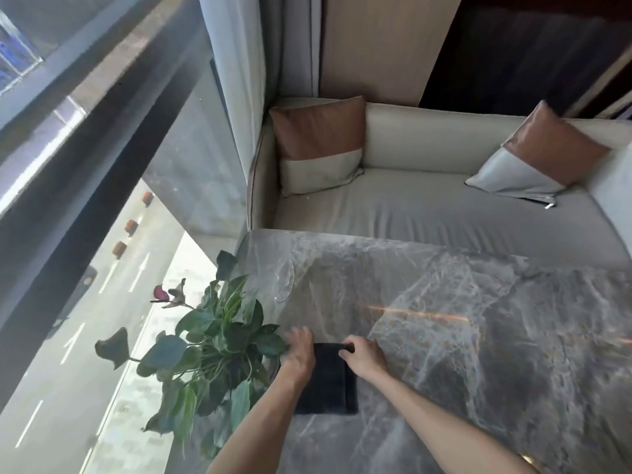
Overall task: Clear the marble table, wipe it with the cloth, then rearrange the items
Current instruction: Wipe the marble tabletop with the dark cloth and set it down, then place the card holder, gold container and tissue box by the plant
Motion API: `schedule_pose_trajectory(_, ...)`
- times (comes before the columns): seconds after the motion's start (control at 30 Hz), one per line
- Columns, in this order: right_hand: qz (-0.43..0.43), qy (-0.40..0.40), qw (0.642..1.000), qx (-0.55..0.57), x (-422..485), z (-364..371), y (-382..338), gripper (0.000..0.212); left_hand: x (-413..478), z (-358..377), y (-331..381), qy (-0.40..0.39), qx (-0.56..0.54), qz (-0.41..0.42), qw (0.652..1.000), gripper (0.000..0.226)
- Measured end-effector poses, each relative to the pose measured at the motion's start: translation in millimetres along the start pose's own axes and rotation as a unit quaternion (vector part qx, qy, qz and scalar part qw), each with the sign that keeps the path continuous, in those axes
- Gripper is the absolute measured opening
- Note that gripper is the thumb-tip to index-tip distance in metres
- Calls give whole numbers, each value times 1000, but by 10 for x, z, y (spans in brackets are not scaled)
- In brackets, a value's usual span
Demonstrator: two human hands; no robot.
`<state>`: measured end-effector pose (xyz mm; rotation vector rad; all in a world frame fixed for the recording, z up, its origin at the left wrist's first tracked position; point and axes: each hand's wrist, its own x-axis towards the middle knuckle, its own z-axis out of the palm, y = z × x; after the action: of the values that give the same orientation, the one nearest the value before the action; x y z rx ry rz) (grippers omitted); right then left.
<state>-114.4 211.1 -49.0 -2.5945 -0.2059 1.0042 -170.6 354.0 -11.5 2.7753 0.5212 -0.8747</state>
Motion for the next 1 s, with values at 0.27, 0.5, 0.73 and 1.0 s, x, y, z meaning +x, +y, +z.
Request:
schedule_pose_trajectory(0.27, -15, -2, 1000, -9, -2, 72, 28, 41, -37, 149, -98, -9, -45, -8, 999, 54)
schedule_pose_trajectory(0.5, -47, 16, 992, 116, -446, -224, 193, 50, -407, -18, 48, 62, -75, 58, 994, 51)
schedule_pose_trajectory(0.73, -90, 47, 973, 206, -1372, -504, 1028, 41, -1268, 106, 276, 97, -139, 91, 981, 42)
schedule_pose_trajectory(1.0, -20, 74, 943, 323, -2452, -353, 2609, 30, -2333, 712, 736, 120, -224, 75, 964, 38)
